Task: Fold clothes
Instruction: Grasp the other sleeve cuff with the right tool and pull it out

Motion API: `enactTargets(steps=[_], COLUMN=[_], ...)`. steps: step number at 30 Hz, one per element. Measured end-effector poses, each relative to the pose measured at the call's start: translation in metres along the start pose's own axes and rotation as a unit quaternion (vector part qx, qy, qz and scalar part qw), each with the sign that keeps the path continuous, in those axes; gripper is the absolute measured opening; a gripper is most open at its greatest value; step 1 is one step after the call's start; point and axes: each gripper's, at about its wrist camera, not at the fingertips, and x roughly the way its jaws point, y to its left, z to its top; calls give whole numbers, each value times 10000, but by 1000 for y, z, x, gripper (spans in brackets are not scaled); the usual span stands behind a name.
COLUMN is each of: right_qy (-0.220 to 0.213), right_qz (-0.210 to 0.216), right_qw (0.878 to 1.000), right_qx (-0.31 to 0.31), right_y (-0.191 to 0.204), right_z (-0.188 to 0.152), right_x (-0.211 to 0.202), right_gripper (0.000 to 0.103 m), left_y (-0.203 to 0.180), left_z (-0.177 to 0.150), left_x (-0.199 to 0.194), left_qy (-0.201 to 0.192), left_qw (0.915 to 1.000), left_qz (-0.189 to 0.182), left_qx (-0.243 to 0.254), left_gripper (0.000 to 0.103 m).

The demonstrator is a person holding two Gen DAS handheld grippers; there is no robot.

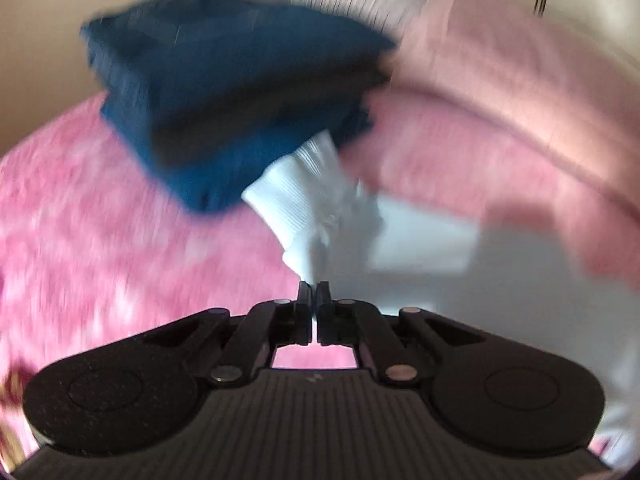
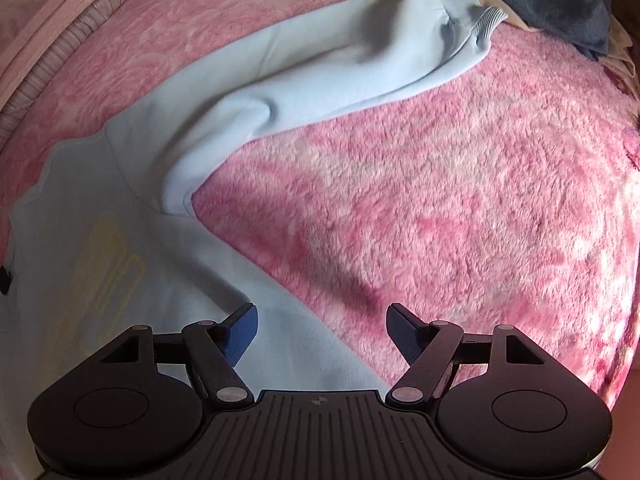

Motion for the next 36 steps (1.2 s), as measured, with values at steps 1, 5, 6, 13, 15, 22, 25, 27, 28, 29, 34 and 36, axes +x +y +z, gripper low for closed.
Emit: enactTargets(steps=[1,5,6,13,15,22,25,27,28,29,34,36], right_qy=[5,-21,-23,-243,-458,-1114,-1354,-1478,-1535,-1554,-1252,-1313], right_qz=[31,117,116,450,610,1172,1433,1582,1645,1690,1424,1677], right_qw=[10000,9997,9997,9987,9970,9818,9694,9608,9568,9542,9722,9720], right_qx=[-40,-205,-210,-6,114,997,1460,1731,1842,1918,1373,993], right_y=[-2,-13,-17,-64,-83,-168,-203,-218,-224,-228,-216,-210], right_z=[-1,-1,0,19,32,97,129,151,162,172,206,212], right_x=[-1,-6,-6,-16,-22,-18,-10,-1,5,11,45,33], right_gripper=[74,74,74,74,74,74,74,74,74,74,12,5], left_y=[5,21,26,27,10,-63,-94,-111,-117,-122,-137,-139], left_z=[-8,-30,-30,-29,-38,-91,-107,-115,-119,-123,-139,-141], left_x=[-4,-19,-20,-58,-68,-110,-126,-136,-139,-141,-149,-153], left_qy=[24,121,199,326,407,980,1111,1168,1186,1211,1349,1359], left_qw=[10000,9993,9986,9969,9980,9884,9840,9827,9824,9823,9816,9814], left_qz=[71,355,465,468,211,-972,-1295,-1385,-1402,-1401,-1342,-1355], left_qx=[33,-9,-173,-534,-440,-627,-521,-395,-332,-284,-128,-38], left_gripper=[3,10,11,10,10,10,10,10,10,10,10,10])
